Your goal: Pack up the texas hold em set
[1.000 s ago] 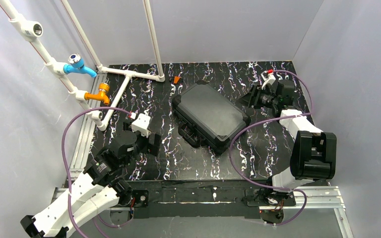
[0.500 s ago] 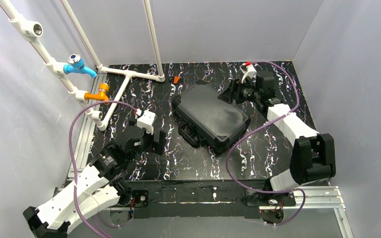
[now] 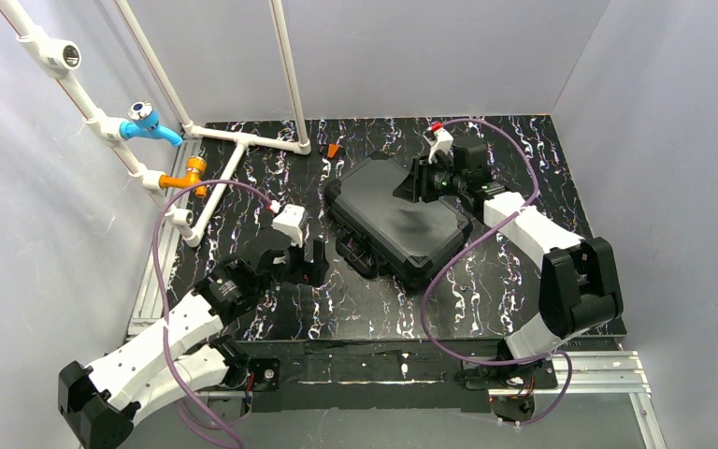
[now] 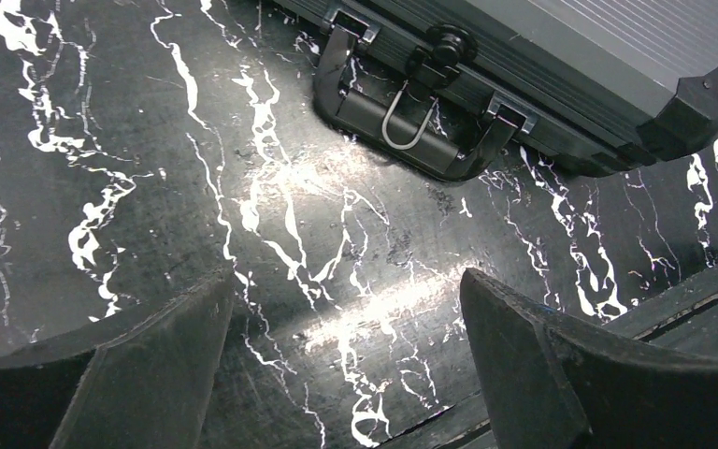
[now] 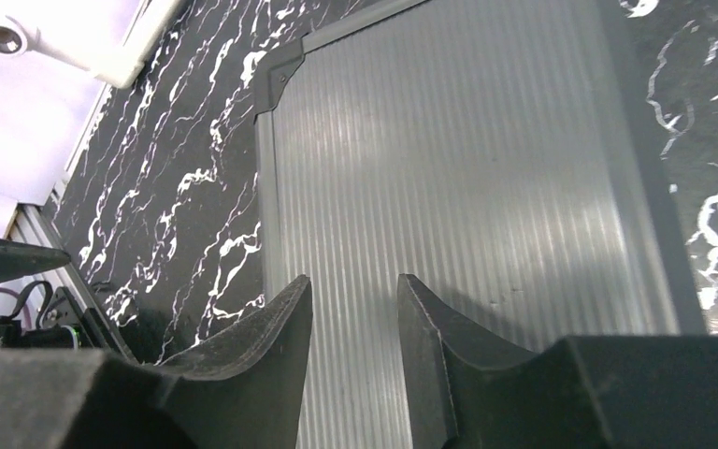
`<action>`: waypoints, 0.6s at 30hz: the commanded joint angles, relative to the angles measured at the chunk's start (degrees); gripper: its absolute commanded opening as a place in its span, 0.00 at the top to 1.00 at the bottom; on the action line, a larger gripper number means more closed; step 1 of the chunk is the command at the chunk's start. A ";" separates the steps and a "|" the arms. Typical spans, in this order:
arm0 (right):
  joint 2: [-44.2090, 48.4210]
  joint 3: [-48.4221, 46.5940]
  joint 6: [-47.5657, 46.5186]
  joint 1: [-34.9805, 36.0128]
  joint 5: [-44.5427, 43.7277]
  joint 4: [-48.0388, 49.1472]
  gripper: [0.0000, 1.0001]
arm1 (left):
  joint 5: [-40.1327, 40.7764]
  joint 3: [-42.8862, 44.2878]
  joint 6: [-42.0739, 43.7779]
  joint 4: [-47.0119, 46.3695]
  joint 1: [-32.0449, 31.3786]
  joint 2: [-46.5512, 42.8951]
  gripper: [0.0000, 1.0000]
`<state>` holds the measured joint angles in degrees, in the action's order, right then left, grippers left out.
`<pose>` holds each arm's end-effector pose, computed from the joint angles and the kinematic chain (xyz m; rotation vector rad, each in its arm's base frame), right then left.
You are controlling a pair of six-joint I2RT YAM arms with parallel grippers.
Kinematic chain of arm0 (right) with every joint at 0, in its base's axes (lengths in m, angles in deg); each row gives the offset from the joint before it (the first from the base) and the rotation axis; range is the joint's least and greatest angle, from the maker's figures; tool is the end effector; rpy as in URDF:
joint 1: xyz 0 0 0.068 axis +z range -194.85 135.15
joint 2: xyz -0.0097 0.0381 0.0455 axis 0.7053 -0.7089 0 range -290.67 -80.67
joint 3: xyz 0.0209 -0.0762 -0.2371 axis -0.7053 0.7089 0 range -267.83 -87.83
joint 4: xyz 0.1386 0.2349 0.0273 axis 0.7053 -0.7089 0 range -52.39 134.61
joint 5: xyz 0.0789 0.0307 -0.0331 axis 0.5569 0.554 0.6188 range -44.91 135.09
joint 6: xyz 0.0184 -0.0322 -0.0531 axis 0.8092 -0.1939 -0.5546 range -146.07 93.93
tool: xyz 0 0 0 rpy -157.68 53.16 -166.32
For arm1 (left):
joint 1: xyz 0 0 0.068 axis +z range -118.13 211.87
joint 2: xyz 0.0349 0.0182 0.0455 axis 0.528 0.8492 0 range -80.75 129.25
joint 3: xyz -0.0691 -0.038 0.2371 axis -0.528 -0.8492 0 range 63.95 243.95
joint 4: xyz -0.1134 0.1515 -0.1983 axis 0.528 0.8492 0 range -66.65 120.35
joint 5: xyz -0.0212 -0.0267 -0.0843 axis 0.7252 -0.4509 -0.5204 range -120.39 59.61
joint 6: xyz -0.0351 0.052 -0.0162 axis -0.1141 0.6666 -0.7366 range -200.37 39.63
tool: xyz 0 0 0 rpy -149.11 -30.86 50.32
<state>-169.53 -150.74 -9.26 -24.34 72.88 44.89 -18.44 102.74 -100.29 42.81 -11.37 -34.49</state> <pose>0.3485 0.1556 0.2431 -0.3860 2.0440 0.8954 0.1734 -0.1486 0.2570 0.2867 2.0438 -0.4781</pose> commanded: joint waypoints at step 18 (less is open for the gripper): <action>-4.47 -5.18 -1.52 9.11 -4.31 -3.34 0.62 | -4.76 -1.30 -5.58 -7.16 0.60 15.35 0.32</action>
<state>-173.42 -153.52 -9.04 -16.38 70.30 42.99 -21.92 101.82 -105.17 37.57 -11.31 -20.79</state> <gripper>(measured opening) 0.391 0.702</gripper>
